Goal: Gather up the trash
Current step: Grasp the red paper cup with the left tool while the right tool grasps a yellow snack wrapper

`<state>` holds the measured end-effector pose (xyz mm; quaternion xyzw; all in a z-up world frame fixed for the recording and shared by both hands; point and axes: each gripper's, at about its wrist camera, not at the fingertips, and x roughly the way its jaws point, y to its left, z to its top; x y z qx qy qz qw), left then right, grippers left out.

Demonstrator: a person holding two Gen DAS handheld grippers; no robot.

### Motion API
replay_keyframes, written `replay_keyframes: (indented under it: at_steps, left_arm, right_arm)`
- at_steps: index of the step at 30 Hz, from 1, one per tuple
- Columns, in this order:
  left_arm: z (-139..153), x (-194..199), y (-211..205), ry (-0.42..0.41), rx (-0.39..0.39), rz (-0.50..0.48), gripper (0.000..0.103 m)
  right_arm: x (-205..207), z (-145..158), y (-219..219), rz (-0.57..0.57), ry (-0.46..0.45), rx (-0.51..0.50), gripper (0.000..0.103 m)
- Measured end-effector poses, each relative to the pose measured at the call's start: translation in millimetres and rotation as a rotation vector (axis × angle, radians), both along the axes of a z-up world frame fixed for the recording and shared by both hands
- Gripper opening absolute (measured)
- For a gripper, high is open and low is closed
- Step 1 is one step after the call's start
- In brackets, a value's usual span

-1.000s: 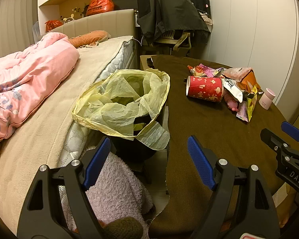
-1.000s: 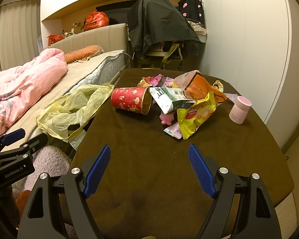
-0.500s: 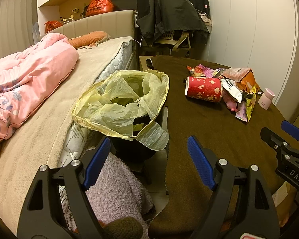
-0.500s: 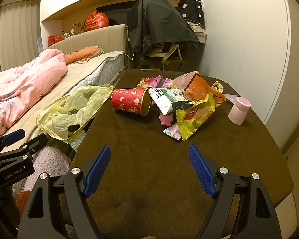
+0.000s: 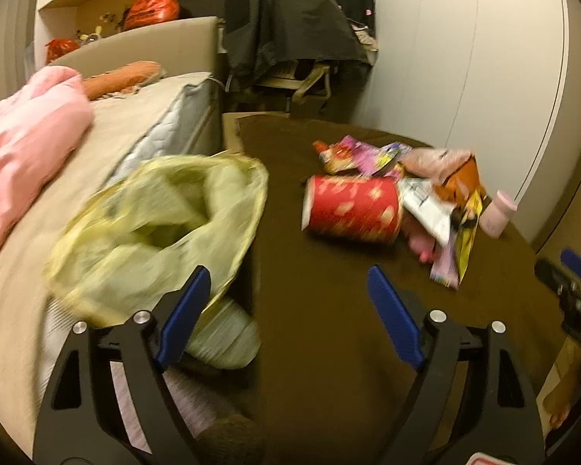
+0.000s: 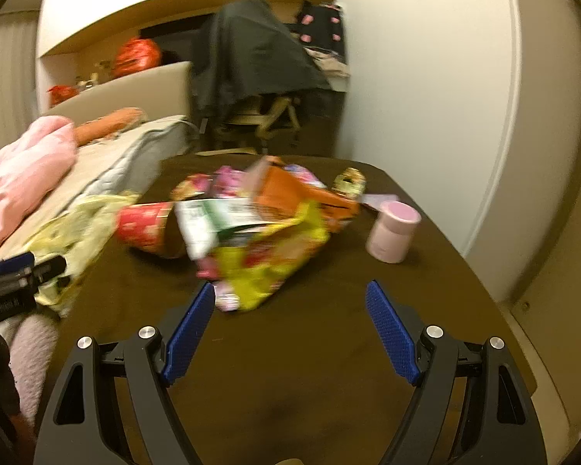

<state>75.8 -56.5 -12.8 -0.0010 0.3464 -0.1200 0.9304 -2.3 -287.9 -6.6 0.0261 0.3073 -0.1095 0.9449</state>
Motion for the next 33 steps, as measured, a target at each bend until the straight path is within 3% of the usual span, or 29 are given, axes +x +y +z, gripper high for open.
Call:
replay_keyframes:
  at_steps: [5,11,15,20,24,29,33]
  left_arm:
    - [1.6,33.1,-48.5,-0.019,0.052,-0.054,0.079]
    - [-10.2,74.1,-89.3,0.004,0.144,-0.092,0.079]
    - [-15.8,79.8,-74.0,0.009,0.146,-0.083,0.079]
    - [-13.5,78.5,-32.1,0.036,0.040,-0.064,0.079]
    - [-11.6,81.3,-19.3,0.075,-0.018,-0.066,0.079]
    - [-12.3,81.4,-29.3,0.069,0.056,-0.071,0.071]
    - [-13.0,76.6,-28.3,0.087,0.044,-0.061,0.063]
  right_arm:
    - [17.8,-20.3,-31.2,-0.041,0.055,0.026,0.076]
    - [26.9,-28.2,-36.0,-0.052,0.066,0.050,0.076]
    - [37.8,-19.0,-36.0,-0.036,0.045,0.061,0.076]
    - [76.9,-9.6,-33.1,0.003,0.043,0.138,0.076]
    - [114.5,-20.1,-32.4,0.001,0.102,0.187,0.076]
    - [138.3,-38.9,-35.0,0.015,0.191,0.195,0.076]
    - [139.3,-46.2,-34.9,0.041,0.230,0.156,0.075]
